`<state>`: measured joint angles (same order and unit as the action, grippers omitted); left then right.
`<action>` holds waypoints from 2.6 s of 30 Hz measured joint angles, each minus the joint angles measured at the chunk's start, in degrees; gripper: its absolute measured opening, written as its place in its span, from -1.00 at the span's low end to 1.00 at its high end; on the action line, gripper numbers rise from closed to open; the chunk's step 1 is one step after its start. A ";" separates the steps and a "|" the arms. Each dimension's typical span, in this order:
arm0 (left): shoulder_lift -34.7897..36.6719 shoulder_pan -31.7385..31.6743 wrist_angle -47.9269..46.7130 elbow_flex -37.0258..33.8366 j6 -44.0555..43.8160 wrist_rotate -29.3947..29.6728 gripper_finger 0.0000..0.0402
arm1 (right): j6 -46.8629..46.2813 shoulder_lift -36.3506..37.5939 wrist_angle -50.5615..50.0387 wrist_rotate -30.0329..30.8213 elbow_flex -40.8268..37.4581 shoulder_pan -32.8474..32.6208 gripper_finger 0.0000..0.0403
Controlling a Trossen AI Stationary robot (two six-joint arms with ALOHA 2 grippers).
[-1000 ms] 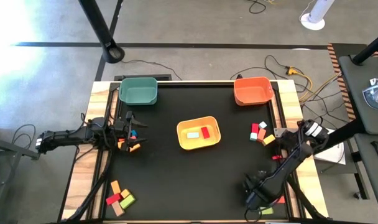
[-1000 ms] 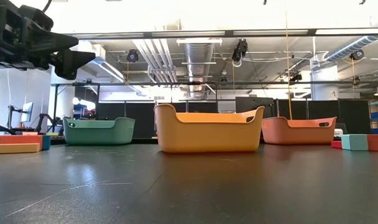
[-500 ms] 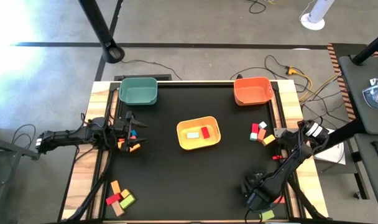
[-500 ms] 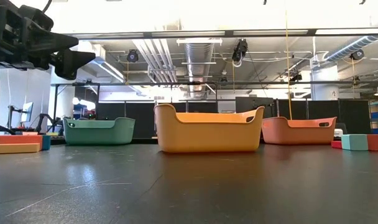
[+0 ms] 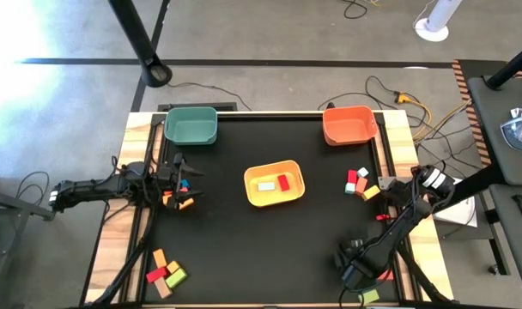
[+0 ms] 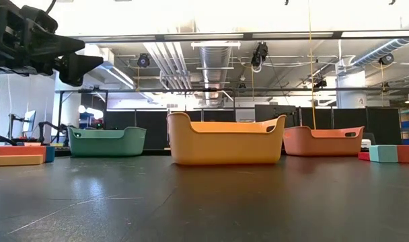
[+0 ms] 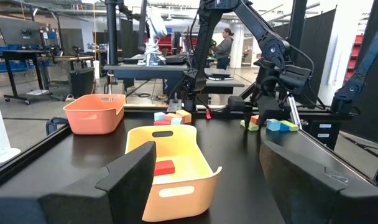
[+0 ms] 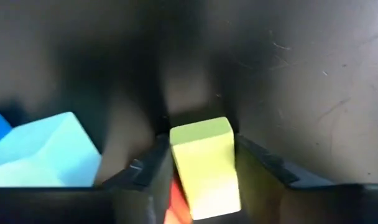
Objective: Sort blocks by size
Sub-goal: Put the yellow thin block into the yellow bin
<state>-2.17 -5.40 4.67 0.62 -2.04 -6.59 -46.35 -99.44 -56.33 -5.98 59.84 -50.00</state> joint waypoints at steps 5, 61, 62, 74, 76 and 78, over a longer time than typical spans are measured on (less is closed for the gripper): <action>0.00 -0.01 0.00 0.00 0.02 0.00 0.36 | 0.68 0.04 -1.11 0.99 0.10 0.63 -0.40; -0.26 0.00 0.02 0.00 0.01 0.00 0.36 | 52.43 -12.04 33.10 3.66 18.42 51.17 -0.37; -0.26 0.00 0.02 0.00 0.02 0.00 0.36 | 52.37 -12.41 33.17 3.37 18.42 51.17 -0.37; -0.26 -0.01 0.02 0.00 0.01 0.00 0.36 | 52.34 -12.64 32.65 6.98 18.86 51.09 0.02; -0.26 0.01 0.02 0.00 0.00 0.00 0.36 | 52.23 -12.58 31.93 8.05 19.97 51.01 0.10; -0.26 -0.01 0.01 0.00 0.02 0.00 0.36 | 53.14 -12.15 28.73 8.68 22.16 51.01 0.18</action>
<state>-2.44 -5.41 4.68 0.62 -2.02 -6.59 6.79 -111.59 -27.60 2.70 82.00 1.01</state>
